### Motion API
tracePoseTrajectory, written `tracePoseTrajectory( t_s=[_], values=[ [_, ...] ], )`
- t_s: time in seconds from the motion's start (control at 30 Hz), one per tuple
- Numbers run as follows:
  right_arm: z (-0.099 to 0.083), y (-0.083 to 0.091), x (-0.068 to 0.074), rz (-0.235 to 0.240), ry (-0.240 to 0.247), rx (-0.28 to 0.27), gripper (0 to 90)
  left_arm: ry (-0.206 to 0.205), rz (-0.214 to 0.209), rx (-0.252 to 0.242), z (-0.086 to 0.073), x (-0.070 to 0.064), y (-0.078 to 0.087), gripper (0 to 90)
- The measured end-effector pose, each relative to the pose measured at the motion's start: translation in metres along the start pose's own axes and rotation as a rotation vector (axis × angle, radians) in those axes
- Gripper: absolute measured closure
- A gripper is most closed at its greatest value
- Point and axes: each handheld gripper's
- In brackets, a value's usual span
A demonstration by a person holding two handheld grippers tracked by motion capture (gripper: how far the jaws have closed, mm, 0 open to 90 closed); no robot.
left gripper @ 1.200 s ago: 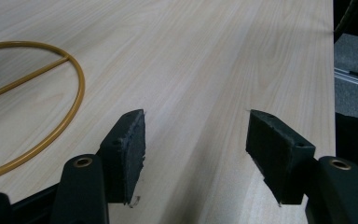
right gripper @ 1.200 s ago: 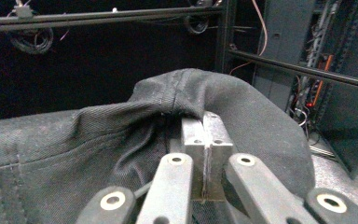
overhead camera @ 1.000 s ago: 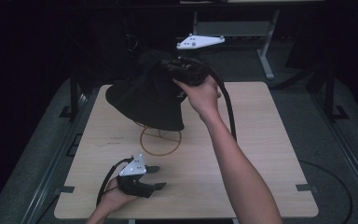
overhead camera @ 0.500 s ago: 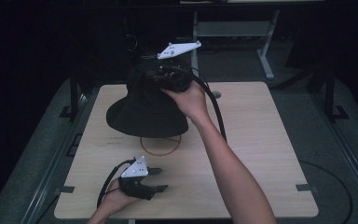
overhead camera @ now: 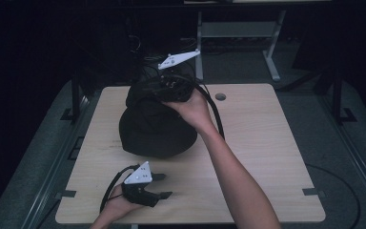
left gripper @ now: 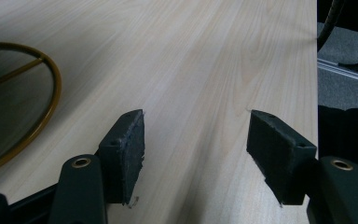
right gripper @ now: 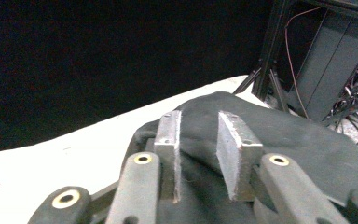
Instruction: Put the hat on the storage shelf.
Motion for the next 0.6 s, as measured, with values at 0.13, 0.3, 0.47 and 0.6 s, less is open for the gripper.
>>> tracePoseTrajectory(
  t_s=[0.13, 0.3, 0.47, 0.6],
  values=[
    [-0.002, 0.010, -0.001, 0.010, -0.008, -0.028, 59.9, 0.002, -0.003, 0.002, -0.002, -0.002, 0.003, 35.9],
    [-0.010, 0.025, -0.003, -0.011, -0.013, -0.056, 53.5, 0.006, 0.002, 0.000, -0.004, -0.003, 0.006, 35.9],
    [-0.021, 0.039, -0.005, -0.031, -0.033, -0.059, 48.9, 0.015, 0.002, -0.009, -0.004, -0.004, 0.006, 35.6],
    [-0.028, 0.051, -0.007, -0.046, -0.044, -0.065, 44.8, 0.013, 0.000, -0.010, -0.004, -0.004, 0.006, 35.4]
  ],
)
Point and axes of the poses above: each handheld gripper's, and its own axes: y roughly backward along the jaws, z roughly out of its top, x roughly to its left, and after that the axes turned 11 degrees about z, right-handed
